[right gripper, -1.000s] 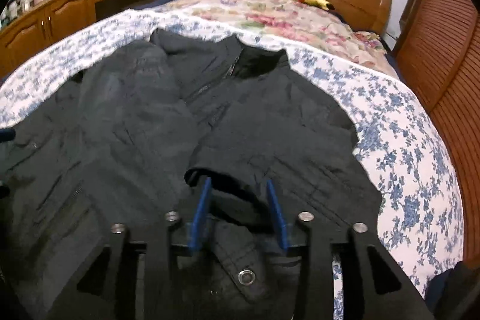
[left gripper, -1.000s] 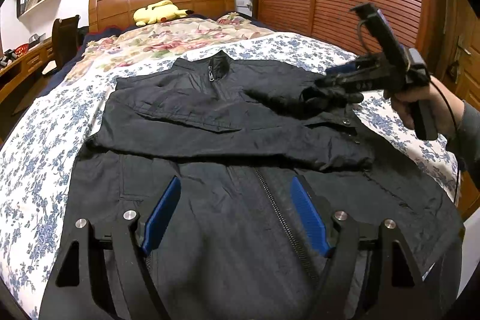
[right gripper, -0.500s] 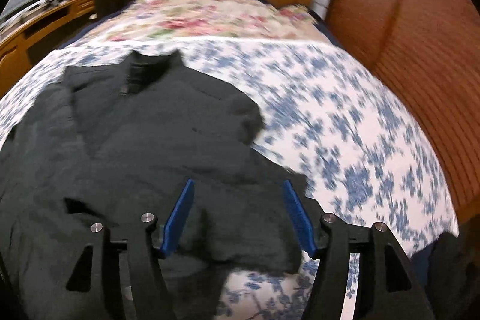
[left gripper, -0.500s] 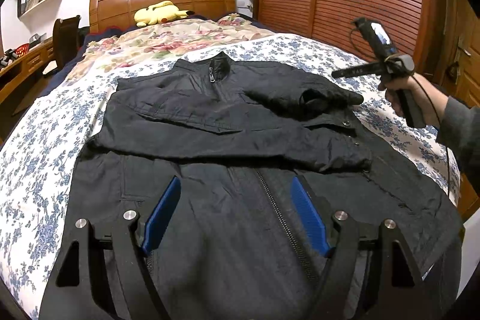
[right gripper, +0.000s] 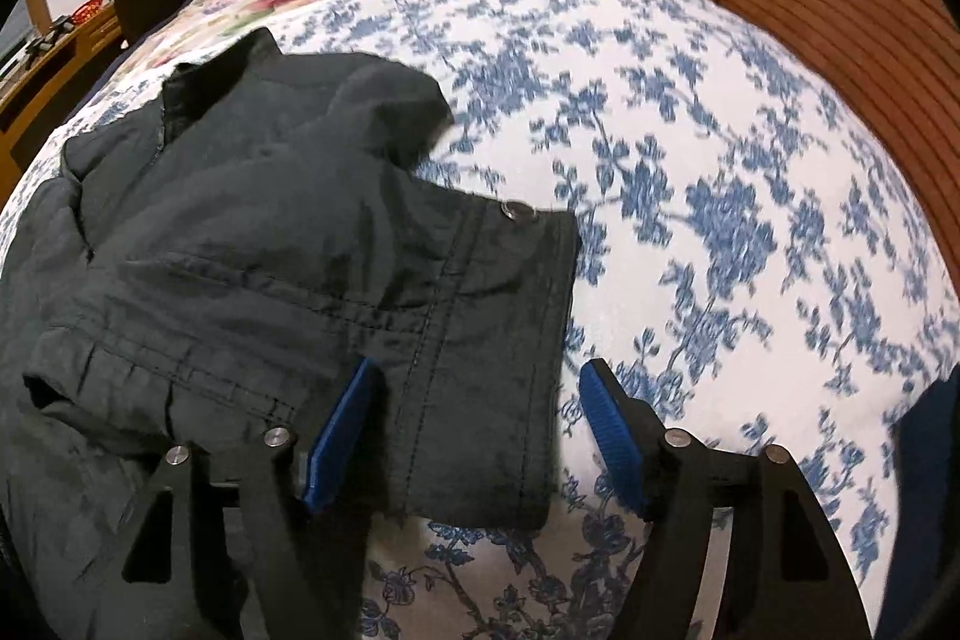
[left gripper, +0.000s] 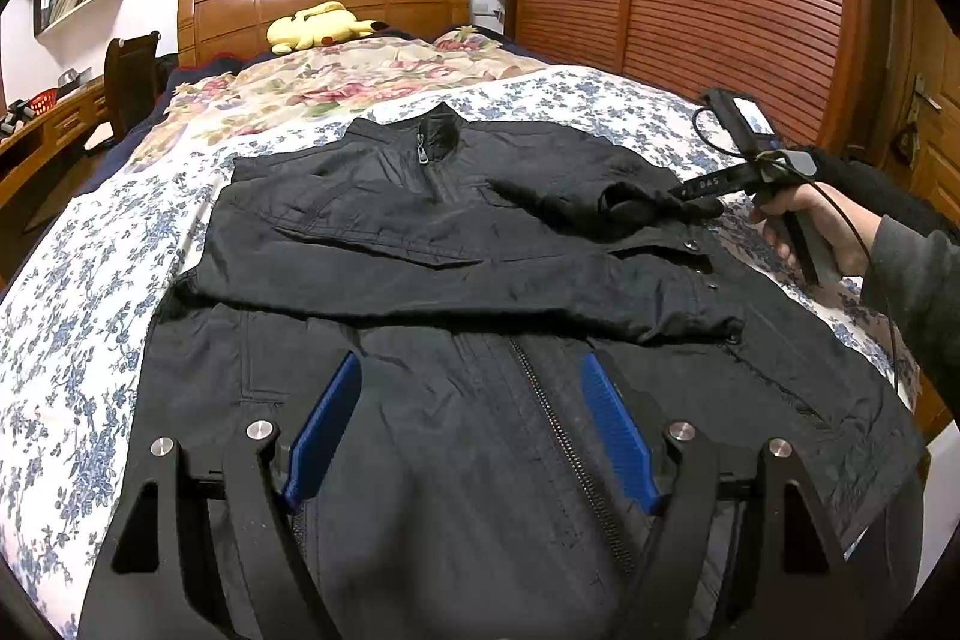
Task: Fold large clothes
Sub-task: 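Fold the sleeve across the jacket body with the right gripper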
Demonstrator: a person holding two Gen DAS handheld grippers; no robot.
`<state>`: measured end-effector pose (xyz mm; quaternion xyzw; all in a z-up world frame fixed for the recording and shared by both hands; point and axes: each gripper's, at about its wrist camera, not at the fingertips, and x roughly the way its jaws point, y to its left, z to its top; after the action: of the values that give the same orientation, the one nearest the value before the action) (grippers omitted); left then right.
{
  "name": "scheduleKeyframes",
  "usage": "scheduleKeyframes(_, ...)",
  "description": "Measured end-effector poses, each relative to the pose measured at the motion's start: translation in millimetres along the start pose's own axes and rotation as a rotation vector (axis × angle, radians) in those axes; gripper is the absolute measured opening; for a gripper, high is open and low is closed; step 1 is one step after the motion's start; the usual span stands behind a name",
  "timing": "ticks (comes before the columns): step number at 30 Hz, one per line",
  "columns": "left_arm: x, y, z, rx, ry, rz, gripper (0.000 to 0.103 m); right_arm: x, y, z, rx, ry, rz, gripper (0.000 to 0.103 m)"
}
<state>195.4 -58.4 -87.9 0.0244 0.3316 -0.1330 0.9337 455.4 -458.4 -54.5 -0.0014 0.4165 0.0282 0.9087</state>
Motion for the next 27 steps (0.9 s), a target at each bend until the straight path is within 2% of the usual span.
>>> scheduleKeyframes(6,-1.0,0.2,-0.4,0.001,-0.003,0.002,0.077,10.5,-7.1,-2.5,0.06,0.033,0.039,0.073)
scheduleKeyframes(8,-1.8,0.2,0.1,0.001,-0.005,0.001,0.077,10.4,-6.5,-3.5,0.059,0.039,0.064,0.069)
scheduleKeyframes(11,-4.2,1.1,-0.5,0.002,-0.012,0.002,0.077,3.3,-10.0,-6.4,0.043,0.04,0.1,0.047)
scheduleKeyframes(13,-6.9,2.7,-0.2,-0.002,-0.018,0.001,0.077,-2.2,-9.5,-8.0,0.022,0.037,0.103,0.017)
scheduleKeyframes(14,-8.5,3.6,-0.4,-0.005,-0.021,0.0,0.077,-6.4,-8.1,-8.9,0.011,0.037,0.112,0.008)
scheduleKeyframes(16,-11.9,5.1,0.5,-0.008,-0.029,-0.001,0.077,-21.2,-1.5,-11.9,-0.025,0.016,0.079,0.009)
scheduleKeyframes(20,-22.4,8.8,1.5,-0.013,-0.052,-0.004,0.077,-63.1,21.7,-10.4,-0.083,-0.067,0.08,0.009)
scheduleKeyframes(27,-44.3,24.9,-0.7,-0.023,-0.088,0.017,0.077,-161.0,90.0,-4.6,-0.244,-0.251,0.123,0.009)
